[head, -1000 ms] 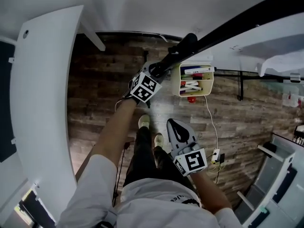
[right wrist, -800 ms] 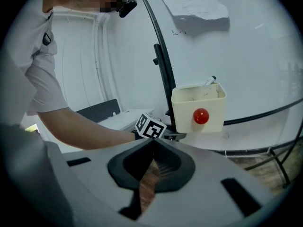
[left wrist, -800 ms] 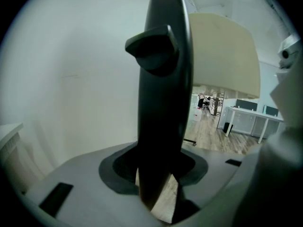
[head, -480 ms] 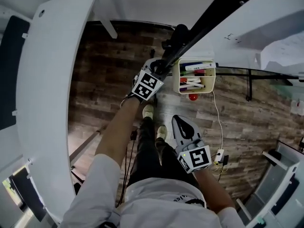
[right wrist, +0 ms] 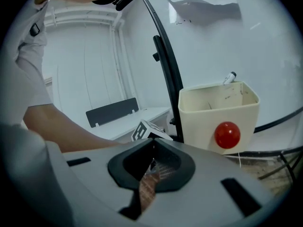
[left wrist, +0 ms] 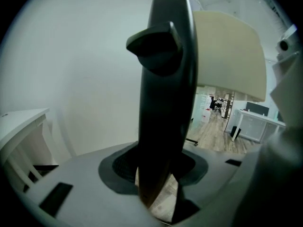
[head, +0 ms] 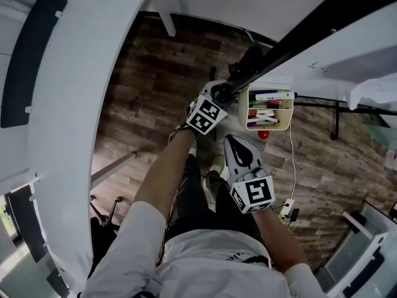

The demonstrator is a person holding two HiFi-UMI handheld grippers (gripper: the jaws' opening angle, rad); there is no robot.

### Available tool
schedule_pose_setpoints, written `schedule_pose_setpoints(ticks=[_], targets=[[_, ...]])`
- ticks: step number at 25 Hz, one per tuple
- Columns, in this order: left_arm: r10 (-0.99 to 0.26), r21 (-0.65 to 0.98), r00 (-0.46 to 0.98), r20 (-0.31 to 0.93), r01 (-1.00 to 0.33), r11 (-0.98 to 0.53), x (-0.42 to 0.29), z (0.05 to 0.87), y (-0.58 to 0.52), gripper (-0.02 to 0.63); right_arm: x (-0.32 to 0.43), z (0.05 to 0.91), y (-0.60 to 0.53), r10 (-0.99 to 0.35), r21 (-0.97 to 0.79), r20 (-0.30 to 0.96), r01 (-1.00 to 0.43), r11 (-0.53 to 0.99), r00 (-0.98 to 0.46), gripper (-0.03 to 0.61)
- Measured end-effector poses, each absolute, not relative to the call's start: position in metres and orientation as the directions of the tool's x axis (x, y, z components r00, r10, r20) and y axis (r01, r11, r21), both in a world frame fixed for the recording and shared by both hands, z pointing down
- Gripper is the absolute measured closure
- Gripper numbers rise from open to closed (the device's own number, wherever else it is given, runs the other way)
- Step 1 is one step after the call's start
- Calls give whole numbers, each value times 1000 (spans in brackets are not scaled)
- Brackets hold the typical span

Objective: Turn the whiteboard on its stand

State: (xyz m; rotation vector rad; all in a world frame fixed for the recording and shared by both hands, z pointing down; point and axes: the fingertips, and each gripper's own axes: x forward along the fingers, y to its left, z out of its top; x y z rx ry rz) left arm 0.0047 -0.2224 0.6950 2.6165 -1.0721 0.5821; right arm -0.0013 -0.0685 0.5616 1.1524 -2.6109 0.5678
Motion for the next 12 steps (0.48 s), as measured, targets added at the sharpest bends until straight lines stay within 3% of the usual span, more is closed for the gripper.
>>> schedule_pose_setpoints(ticks=[12], targets=[[-576,79,660,482,-687,-722,5,695,-130,439,-28,555,20,-711,-211,392,-809,548,-584,566]])
